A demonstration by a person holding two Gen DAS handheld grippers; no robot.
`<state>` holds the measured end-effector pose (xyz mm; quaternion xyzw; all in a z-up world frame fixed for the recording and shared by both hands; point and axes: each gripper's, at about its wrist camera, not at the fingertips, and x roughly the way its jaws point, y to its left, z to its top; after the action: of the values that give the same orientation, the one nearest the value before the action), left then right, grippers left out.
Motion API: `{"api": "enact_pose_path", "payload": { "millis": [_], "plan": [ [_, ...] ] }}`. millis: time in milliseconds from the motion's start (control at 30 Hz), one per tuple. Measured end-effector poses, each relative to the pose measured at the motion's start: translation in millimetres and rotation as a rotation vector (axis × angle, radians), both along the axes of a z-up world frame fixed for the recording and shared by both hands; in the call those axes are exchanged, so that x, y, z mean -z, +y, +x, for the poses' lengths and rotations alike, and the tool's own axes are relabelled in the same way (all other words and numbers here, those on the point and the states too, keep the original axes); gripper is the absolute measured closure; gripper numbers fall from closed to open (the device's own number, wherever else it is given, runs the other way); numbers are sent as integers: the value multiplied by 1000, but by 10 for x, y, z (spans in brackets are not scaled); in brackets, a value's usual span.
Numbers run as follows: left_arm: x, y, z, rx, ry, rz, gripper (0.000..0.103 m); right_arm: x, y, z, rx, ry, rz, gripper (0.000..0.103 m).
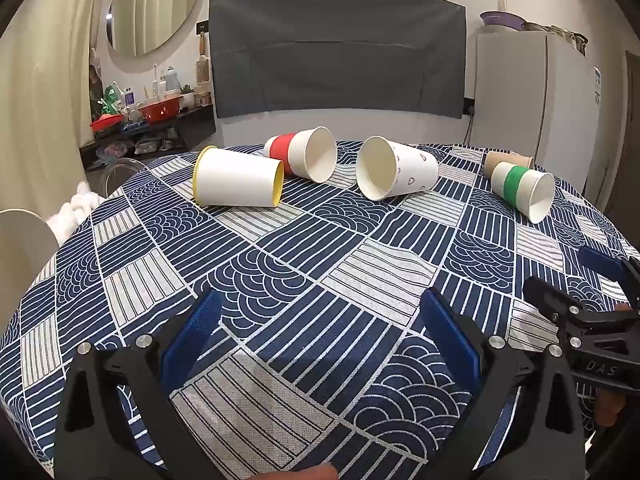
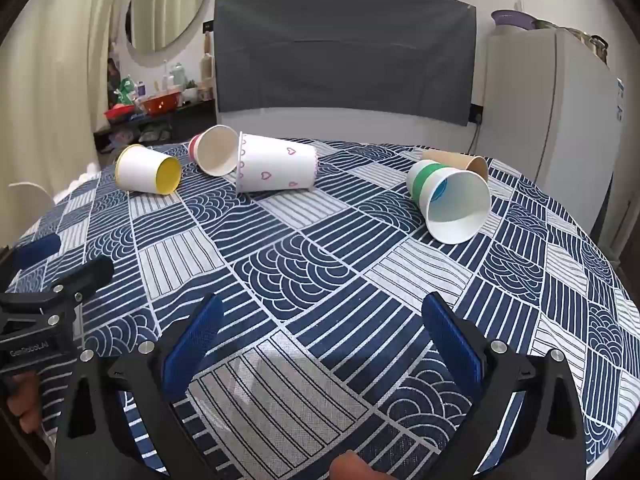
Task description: Flip cup upside down
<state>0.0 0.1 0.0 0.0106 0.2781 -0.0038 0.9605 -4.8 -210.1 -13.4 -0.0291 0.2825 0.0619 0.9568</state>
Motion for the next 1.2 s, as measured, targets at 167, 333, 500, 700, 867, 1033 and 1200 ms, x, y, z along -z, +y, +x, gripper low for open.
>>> {"api": "enact_pose_path", "payload": {
  "millis": [167, 333, 500, 700, 867, 1033, 1200],
  "plan": [
    [1, 0, 1, 0, 2, 1, 6, -3, -3, 5, 0, 2, 1, 8],
    [0, -3, 3, 2, 1, 1, 6, -6, -26, 17, 0, 6, 8, 8],
    [0, -1, 1, 0, 1, 1, 6, 3, -42, 3, -1, 7, 6, 8],
    [1, -2, 2, 1, 1, 2, 6, 10, -24, -1, -2, 6, 4, 8],
    [-1, -5, -4, -2, -3, 7, 6, 15, 19, -21, -5, 5, 0, 8],
    [8, -14, 6, -3, -5, 9, 6, 18, 15, 2, -9, 11, 6, 8],
    [9, -13, 2, -3, -6, 9, 6, 18, 12, 8, -14, 13, 5, 8]
  ]
}}
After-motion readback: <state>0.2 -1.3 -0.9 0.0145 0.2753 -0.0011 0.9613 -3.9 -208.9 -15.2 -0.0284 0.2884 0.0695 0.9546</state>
